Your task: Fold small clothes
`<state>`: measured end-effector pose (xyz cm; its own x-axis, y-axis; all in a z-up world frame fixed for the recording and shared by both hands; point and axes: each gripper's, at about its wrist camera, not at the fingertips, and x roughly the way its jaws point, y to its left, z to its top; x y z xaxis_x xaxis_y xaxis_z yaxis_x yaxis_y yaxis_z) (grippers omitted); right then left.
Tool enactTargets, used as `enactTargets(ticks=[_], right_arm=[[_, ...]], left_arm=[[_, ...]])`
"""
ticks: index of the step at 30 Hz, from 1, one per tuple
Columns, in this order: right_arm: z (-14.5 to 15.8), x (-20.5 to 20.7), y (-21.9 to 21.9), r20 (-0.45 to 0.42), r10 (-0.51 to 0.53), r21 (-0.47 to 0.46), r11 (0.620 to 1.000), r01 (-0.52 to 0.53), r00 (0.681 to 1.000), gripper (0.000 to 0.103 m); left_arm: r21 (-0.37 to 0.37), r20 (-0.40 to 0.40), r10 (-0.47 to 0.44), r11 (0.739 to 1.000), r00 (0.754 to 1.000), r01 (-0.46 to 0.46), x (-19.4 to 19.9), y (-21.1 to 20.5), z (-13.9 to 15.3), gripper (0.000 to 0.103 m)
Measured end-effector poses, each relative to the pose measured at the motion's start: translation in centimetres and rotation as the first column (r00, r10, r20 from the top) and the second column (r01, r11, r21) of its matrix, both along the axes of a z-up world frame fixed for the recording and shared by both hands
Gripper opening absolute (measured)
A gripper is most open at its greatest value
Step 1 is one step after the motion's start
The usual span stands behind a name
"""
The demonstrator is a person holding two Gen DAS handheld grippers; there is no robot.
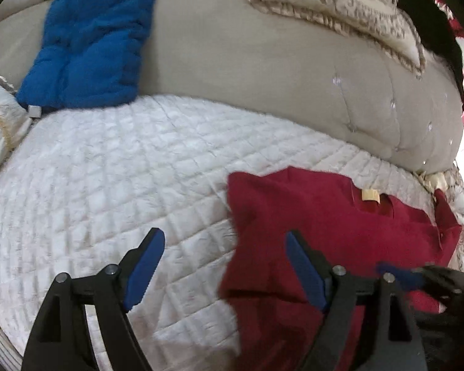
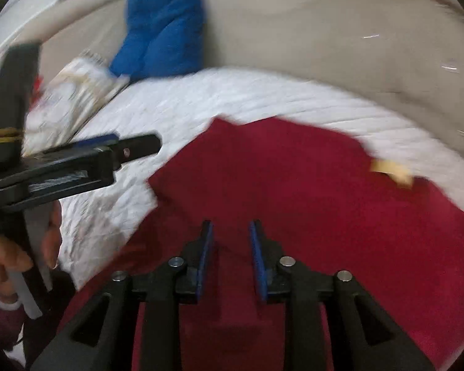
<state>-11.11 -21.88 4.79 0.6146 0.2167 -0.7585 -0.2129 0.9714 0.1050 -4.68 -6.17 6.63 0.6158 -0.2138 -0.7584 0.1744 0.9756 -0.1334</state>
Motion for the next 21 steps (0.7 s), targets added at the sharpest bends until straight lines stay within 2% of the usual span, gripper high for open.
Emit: enactTargets(ticks=[2, 3, 5, 6, 7, 9, 11, 13, 14, 16, 19, 20, 21], right_arm=[[0.2, -1.0, -2.3, 0.026, -0.101, -0.018, 0.995, 0.101, 0.995, 0.02], [-0.5, -1.0, -4.0, 0.013, -0.164, -0.055, 0.985, 0.164, 0.986, 0.025], [-2.2, -0.5, -5.8, -0.077, -0.228, -0.104, 0.97, 0.219, 0.971, 0.025], [-2.7, -0.6, -6.8, -0.121, -0.217, -0.073, 0.975, 0.209, 0.969, 0.024], [-2.2, -1.0, -7.4, -0.112, -0.21, -0.041, 0.977, 0.207, 0.971, 0.024], [0.0, -2.1, -9.3, -0.067, -0.236, 0.04, 0.97, 0.239, 0.97, 0.024], [2.0, -2.8, -11.6, -0.012, -0.287, 0.091, 0.954, 0.287, 0.958, 0.024], [4.0, -3.3, -15.1, 0.039, -0.396, 0.079, 0.916, 0.392, 0.917, 0.025], [4.8, -3.5, -17.4, 0.065, -0.466, 0.064, 0.884, 0.462, 0.882, 0.026], [5.5, -3.5, -21.2, 0.08, -0.593, 0.017, 0.804, 0.594, 0.801, 0.034], [5.4, -1.9, -28.3, 0.063, -0.743, -0.053, 0.664, 0.746, 0.666, 0.038], [4.7, -0.8, -30.4, 0.038, -0.767, -0.088, 0.636, 0.766, 0.641, 0.038], [4.0, 0.1, -31.8, 0.008, -0.774, -0.115, 0.628, 0.769, 0.633, 0.038]], left_arm=[[0.026, -0.078, 0.002, 1.0, 0.997, 0.0, 1.2, -1.1, -2.0, 0.084], [0.04, -0.109, 0.002, 0.999, 0.994, 0.003, 1.7, -1.5, -2.9, 0.084], [0.064, -0.153, -0.004, 0.998, 0.988, 0.014, 1.9, -2.0, -4.4, 0.085], [0.059, -0.149, 0.003, 0.998, 0.989, 0.006, 1.8, -2.0, -4.3, 0.084], [0.06, -0.135, 0.015, 0.998, 0.991, -0.007, 1.5, -2.0, -3.7, 0.084], [0.066, -0.103, 0.02, 0.998, 0.994, -0.013, 0.9, -2.3, -2.6, 0.084], [0.052, -0.039, 0.023, 0.998, 0.999, -0.021, 0.0, -2.8, -0.6, 0.084], [0.027, 0.011, 0.009, 1.0, 1.0, -0.01, -0.9, -3.5, 1.0, 0.084], [0.017, 0.026, -0.005, 1.0, 1.0, 0.005, -1.2, -4.3, 1.7, 0.084], [-0.001, 0.036, -0.037, 0.999, 0.999, 0.037, -1.4, -5.6, 2.4, 0.084], [-0.048, 0.043, -0.078, 0.996, 0.996, 0.08, -1.7, -7.8, 2.2, 0.084], [-0.068, 0.048, -0.091, 0.993, 0.995, 0.094, -1.9, -8.5, 1.8, 0.084], [-0.078, 0.056, -0.102, 0.991, 0.993, 0.107, -2.1, -8.9, 1.3, 0.084]])
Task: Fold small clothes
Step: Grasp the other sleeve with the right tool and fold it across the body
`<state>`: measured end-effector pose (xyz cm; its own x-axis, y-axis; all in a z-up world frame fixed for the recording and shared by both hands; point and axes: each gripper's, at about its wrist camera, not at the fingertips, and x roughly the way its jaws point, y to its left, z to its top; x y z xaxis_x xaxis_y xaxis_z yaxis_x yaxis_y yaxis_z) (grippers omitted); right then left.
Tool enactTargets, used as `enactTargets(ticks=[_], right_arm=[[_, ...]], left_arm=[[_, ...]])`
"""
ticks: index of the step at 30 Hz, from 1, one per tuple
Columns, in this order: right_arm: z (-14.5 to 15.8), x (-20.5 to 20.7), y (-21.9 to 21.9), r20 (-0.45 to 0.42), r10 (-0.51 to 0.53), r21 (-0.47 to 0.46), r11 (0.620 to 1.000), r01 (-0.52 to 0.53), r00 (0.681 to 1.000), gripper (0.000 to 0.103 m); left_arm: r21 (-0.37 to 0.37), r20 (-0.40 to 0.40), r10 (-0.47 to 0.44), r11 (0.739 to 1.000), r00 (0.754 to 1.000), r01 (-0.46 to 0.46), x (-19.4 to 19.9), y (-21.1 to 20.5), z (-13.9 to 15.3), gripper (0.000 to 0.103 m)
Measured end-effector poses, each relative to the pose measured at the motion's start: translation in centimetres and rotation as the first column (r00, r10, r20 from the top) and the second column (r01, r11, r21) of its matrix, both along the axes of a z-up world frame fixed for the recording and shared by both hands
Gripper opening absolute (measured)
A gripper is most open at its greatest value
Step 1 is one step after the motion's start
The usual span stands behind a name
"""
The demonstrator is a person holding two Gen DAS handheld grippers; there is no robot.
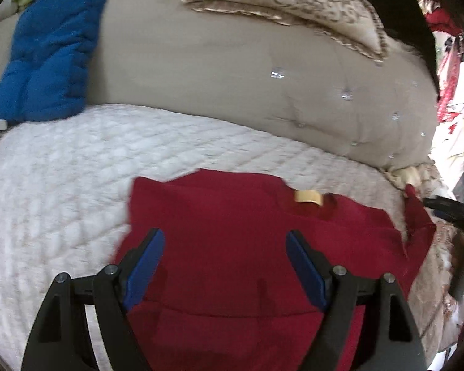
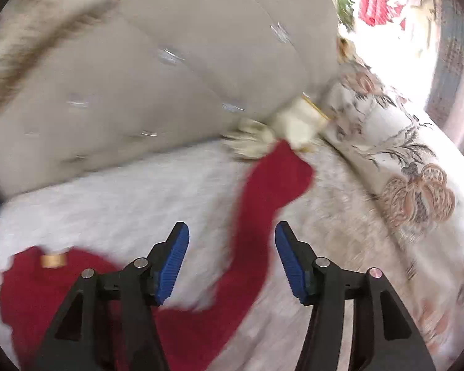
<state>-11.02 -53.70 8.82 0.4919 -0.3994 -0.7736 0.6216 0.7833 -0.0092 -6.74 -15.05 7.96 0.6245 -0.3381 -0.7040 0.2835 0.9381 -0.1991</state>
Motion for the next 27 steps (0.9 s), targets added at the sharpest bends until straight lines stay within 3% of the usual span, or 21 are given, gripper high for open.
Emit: enactTargets(ticks=[2, 3, 5, 7, 9, 10, 12, 14, 16, 19, 23, 25, 27], right_arm=[[-2.8, 2.3, -2.5, -0.085, 0.005, 0.063, 0.998, 0.0, 0.996, 0.032], [-3.8, 2.5, -3.4, -0.094, 0.011, 0.101, 0.995, -0.001, 0.995, 0.0], [-4.0, 1.0, -3.9, -0.069, -0.013, 0.101, 0.995, 0.02, 0.998, 0.0], [-2.5, -3.1, -3.4, 0.019, -0.057, 0.016, 0.998, 0.057, 0.998, 0.0], [-2.5, -7.2, -3.0, -0.007, -0.107, -0.048, 0.993, 0.106, 0.994, 0.0], [-3.0, -8.5, -3.2, -0.028, -0.123, -0.041, 0.992, 0.121, 0.992, 0.0], [-4.5, -11.9, -4.2, -0.059, -0.144, 0.058, 0.987, 0.147, 0.988, 0.005], [-4.7, -14.6, -5.2, -0.025, -0.161, 0.138, 0.977, 0.163, 0.987, 0.011], [-3.5, -16.4, -5.9, 0.01, -0.206, 0.115, 0.972, 0.204, 0.978, 0.015], [-0.9, -17.6, -6.7, 0.067, -0.261, 0.031, 0.965, 0.26, 0.963, 0.022], [-0.2, -17.2, -9.6, 0.103, -0.275, 0.058, 0.961, 0.27, 0.956, 0.027], [-1.2, -15.2, -11.4, 0.07, -0.24, 0.082, 0.969, 0.234, 0.968, 0.029], [-2.4, -14.9, -12.3, 0.019, -0.282, 0.097, 0.955, 0.279, 0.959, 0.029]], left_arm=[[0.015, 0.015, -0.02, 1.0, 1.0, 0.02, -0.3, -0.8, -0.9, 0.084], [0.034, 0.014, -0.032, 0.999, 0.999, 0.032, -0.4, -1.1, -1.4, 0.084], [0.065, 0.004, -0.047, 0.997, 0.999, 0.047, -0.5, -1.4, -2.1, 0.084], [0.069, -0.007, -0.051, 0.996, 0.999, 0.051, -0.2, -1.5, -2.8, 0.084], [0.057, -0.024, -0.062, 0.996, 0.998, 0.063, -0.2, -1.6, -3.2, 0.084], [0.055, -0.028, -0.068, 0.996, 0.997, 0.069, -0.2, -1.7, -3.3, 0.084], [0.067, -0.021, -0.077, 0.995, 0.997, 0.078, -0.4, -1.8, -3.3, 0.084], [0.073, -0.011, -0.078, 0.994, 0.997, 0.079, -0.7, -1.9, -3.1, 0.084], [0.072, -0.003, -0.076, 0.995, 0.997, 0.076, -0.9, -1.8, -3.0, 0.084], [0.08, -0.014, -0.075, 0.994, 0.997, 0.075, -0.7, -1.9, -3.3, 0.084], [0.091, -0.025, -0.083, 0.992, 0.996, 0.085, -0.6, -2.1, -3.8, 0.084], [0.095, -0.029, -0.086, 0.992, 0.996, 0.089, -0.6, -2.2, -4.0, 0.084], [0.094, -0.035, -0.086, 0.992, 0.996, 0.089, -0.5, -2.1, -4.2, 0.084]])
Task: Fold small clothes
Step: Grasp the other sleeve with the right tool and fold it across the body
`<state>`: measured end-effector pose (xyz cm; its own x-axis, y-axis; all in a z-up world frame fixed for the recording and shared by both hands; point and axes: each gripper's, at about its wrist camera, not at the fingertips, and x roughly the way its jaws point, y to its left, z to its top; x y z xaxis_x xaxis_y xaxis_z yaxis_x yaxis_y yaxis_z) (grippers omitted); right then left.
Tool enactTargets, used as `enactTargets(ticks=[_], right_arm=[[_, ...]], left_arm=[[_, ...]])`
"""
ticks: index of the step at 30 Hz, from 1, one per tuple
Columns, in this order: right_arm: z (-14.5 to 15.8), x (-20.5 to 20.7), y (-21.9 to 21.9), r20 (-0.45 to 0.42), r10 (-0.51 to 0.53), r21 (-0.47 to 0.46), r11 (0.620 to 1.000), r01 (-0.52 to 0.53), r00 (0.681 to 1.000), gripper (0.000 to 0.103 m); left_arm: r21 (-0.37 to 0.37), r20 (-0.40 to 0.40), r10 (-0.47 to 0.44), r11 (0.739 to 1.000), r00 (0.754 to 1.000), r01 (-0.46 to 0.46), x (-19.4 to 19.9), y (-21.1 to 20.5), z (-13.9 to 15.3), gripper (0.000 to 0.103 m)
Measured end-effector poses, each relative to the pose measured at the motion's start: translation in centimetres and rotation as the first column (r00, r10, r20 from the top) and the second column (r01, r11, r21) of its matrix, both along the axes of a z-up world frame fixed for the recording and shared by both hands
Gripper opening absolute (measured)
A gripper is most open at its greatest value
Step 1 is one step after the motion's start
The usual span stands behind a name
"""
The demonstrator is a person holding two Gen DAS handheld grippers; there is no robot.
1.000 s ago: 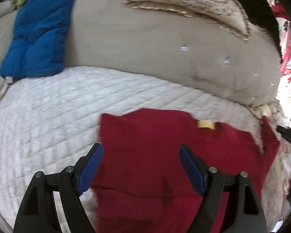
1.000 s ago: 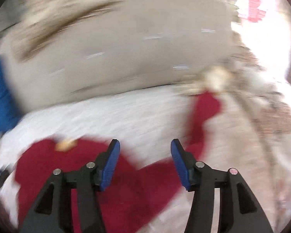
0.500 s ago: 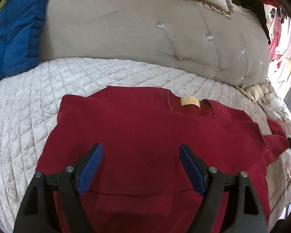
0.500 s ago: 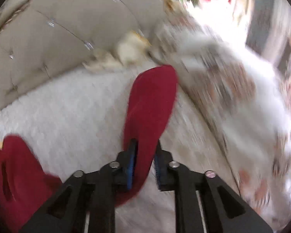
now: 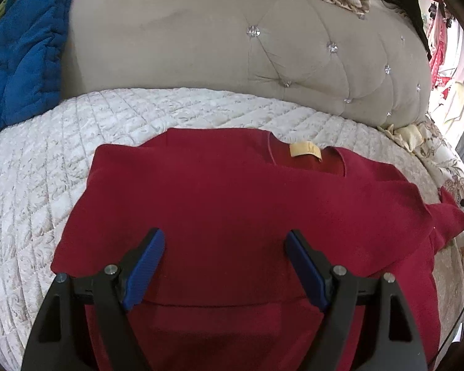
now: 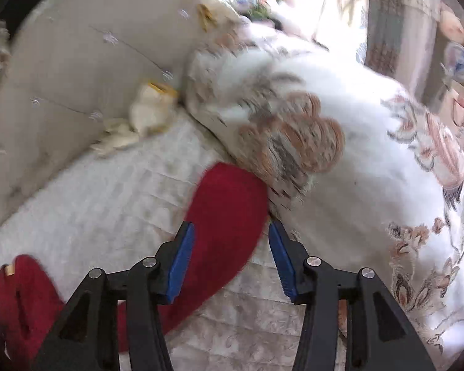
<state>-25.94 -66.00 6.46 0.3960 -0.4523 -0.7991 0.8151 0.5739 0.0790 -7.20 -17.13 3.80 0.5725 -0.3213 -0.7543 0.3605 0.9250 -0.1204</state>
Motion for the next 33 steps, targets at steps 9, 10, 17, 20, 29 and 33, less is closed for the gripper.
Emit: enactTargets(ticks=[9, 10, 17, 20, 29, 33], right_arm=[[-5.3, -1.4, -3.1, 0.236, -0.042, 0.192, 0.981, -0.004, 0.971, 0.0], [-4.1, -2.0, -2.6, 0.273, -0.047, 0.166, 0.986, 0.001, 0.961, 0.0], [8.6, -7.7, 1.3, 0.414, 0.003, -0.059, 0.998, 0.024, 0.91, 0.0], [11.6, -7.0, 4.1, 0.38, 0.097, -0.102, 0.993, -0.063, 0.92, 0.0], [12.3, 6.3, 20.4, 0.316, 0.572, -0.135, 0.816, -0.561, 0.756, 0.0], [8.6, 12.6, 28.3, 0.325, 0.695, -0.115, 0.703, -0.702, 0.641, 0.0]], left_arm=[[-0.003, -0.005, 0.005, 1.0, 1.0, -0.005, 0.2, 0.0, -0.2, 0.084], [-0.006, -0.003, 0.006, 1.0, 1.0, -0.006, 0.2, 0.1, -0.2, 0.084], [-0.04, 0.047, 0.015, 0.999, 0.999, -0.013, -0.4, 0.9, 1.7, 0.084], [-0.065, 0.077, 0.029, 0.998, 0.997, -0.024, -0.7, 1.7, 2.9, 0.084], [-0.139, 0.104, 0.076, 0.988, 0.992, -0.061, -0.2, 4.6, 4.5, 0.084], [-0.161, 0.088, 0.081, 0.985, 0.993, -0.066, 0.3, 5.3, 4.2, 0.084]])
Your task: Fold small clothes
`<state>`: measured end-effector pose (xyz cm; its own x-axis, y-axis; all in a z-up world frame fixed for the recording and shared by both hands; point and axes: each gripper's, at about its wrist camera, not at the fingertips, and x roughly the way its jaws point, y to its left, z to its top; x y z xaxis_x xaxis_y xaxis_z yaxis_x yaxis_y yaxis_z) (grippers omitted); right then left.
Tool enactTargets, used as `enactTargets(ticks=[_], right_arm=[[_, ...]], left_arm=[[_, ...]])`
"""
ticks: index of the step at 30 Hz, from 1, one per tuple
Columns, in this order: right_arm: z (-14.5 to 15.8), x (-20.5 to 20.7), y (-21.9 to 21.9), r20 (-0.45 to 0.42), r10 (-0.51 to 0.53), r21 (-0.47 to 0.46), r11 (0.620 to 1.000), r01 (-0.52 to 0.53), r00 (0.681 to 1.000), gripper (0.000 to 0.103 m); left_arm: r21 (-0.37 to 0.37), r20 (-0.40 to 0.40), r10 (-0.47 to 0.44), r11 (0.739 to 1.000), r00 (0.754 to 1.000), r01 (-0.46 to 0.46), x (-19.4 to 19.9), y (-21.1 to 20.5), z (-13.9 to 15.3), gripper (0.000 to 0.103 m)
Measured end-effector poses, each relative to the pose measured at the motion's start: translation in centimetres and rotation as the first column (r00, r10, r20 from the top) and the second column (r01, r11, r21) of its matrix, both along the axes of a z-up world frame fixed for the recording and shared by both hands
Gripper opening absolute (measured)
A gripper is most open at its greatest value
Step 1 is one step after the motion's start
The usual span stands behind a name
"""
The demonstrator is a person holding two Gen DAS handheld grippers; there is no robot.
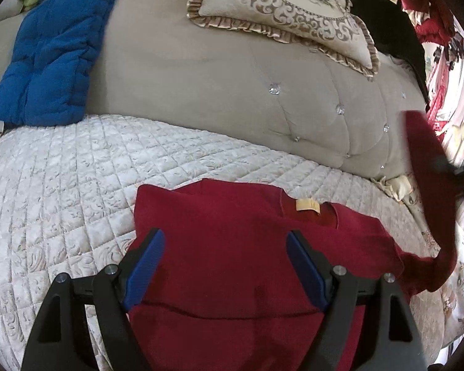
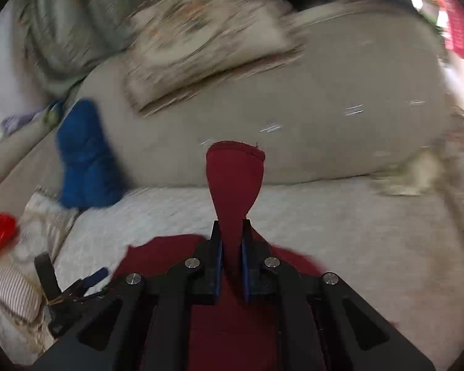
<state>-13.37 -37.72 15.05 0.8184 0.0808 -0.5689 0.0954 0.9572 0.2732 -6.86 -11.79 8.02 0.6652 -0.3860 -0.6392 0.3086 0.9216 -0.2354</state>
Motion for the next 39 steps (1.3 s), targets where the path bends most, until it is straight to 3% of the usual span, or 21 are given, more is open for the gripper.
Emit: enactTargets(ticks=[3, 5, 7, 14, 18, 21, 22, 23, 24, 25, 26, 27, 29, 32, 35, 37, 39], right_arm=[[-5.5, 3.5, 4.5, -0.052, 0.102, 0.07, 0.993, -0.099, 0.993, 0.0], [-9.7, 4.9, 6.4, -0.178, 0.189, 0.133, 0.977, -0.167, 0.966, 0.002], [-11.7, 4.7, 5.8, -0.253, 0.21, 0.161, 0.972, -0.173, 0.944, 0.007], [-7.8, -5.8, -0.8, -0.127, 0.028, 0.094, 0.995, -0.016, 0.991, 0.021], [-7.5, -9.6, -4.8, -0.149, -0.094, 0.069, 0.992, 0.105, 0.984, 0.023], [-7.6, -10.6, -6.8, -0.171, -0.163, 0.019, 0.986, 0.168, 0.972, 0.023], [-7.6, -10.5, -7.0, -0.174, -0.17, 0.013, 0.985, 0.175, 0.97, 0.024], [-7.7, -10.2, -7.4, -0.192, -0.184, 0.009, 0.982, 0.189, 0.964, 0.024], [-7.8, -9.9, -8.2, -0.197, -0.194, 0.02, 0.979, 0.202, 0.961, 0.024], [-7.8, -9.5, -8.5, -0.193, -0.195, 0.029, 0.978, 0.204, 0.962, 0.024], [-7.8, -9.0, -8.6, -0.196, -0.194, 0.033, 0.978, 0.204, 0.961, 0.024], [-7.8, -8.1, -8.8, -0.212, -0.194, 0.028, 0.979, 0.204, 0.958, 0.024], [-8.1, -7.3, -9.0, -0.222, -0.199, 0.032, 0.977, 0.211, 0.955, 0.024], [-8.2, -7.3, -8.8, -0.221, -0.185, 0.063, 0.977, 0.203, 0.958, 0.024], [-7.9, -8.1, -8.5, -0.193, -0.188, 0.078, 0.975, 0.206, 0.963, 0.024], [-7.8, -8.3, -8.5, -0.188, -0.183, 0.098, 0.974, 0.204, 0.965, 0.024], [-7.9, -8.2, -8.3, -0.181, -0.172, 0.116, 0.974, 0.195, 0.968, 0.024]], left_arm=[[-0.013, -0.021, 0.008, 1.0, 1.0, -0.008, 0.7, 0.7, -0.5, 0.084], [-0.027, -0.033, 0.017, 0.999, 0.999, -0.018, 1.0, 1.2, -0.8, 0.084], [-0.056, -0.043, 0.011, 0.998, 0.999, -0.013, 1.3, 1.6, -0.9, 0.084], [-0.058, -0.066, -0.074, 0.996, 0.995, 0.071, 1.6, -0.8, -0.9, 0.09], [-0.046, -0.058, -0.105, 0.994, 0.993, 0.102, 1.7, -2.5, -0.7, 0.099], [-0.027, -0.135, -0.12, 0.993, 0.984, 0.117, 2.6, -3.9, -2.2, 0.098], [-0.007, -0.174, -0.124, 0.992, 0.977, 0.125, 3.0, -4.4, -3.0, 0.096], [0.012, -0.207, -0.136, 0.99, 0.969, 0.142, 3.2, -5.0, -3.8, 0.081], [0.027, -0.227, -0.153, 0.986, 0.962, 0.163, 3.3, -5.4, -4.3, 0.056], [0.051, -0.229, -0.168, 0.982, 0.959, 0.184, 3.2, -6.0, -4.8, 0.047], [0.062, -0.207, -0.173, 0.98, 0.963, 0.189, 3.0, -6.2, -4.7, 0.03], [0.058, -0.198, -0.191, 0.977, 0.961, 0.206, 2.9, -6.4, -4.6, 0.005], [0.0, -0.212, -0.218, 0.975, 0.953, 0.223, 3.0, -6.2, -3.8, 0.005], [-0.103, -0.126, -0.214, 0.974, 0.969, 0.202, 2.6, -4.0, -0.5, 0.005], [-0.133, 0.0, -0.128, 0.983, 0.992, 0.127, 2.5, -1.0, 2.8, 0.005], [-0.132, 0.016, -0.077, 0.988, 0.997, 0.079, 2.8, 0.3, 3.1, 0.005], [-0.118, -0.021, -0.063, 0.991, 0.998, 0.06, 3.3, 0.8, 2.1, 0.005]])
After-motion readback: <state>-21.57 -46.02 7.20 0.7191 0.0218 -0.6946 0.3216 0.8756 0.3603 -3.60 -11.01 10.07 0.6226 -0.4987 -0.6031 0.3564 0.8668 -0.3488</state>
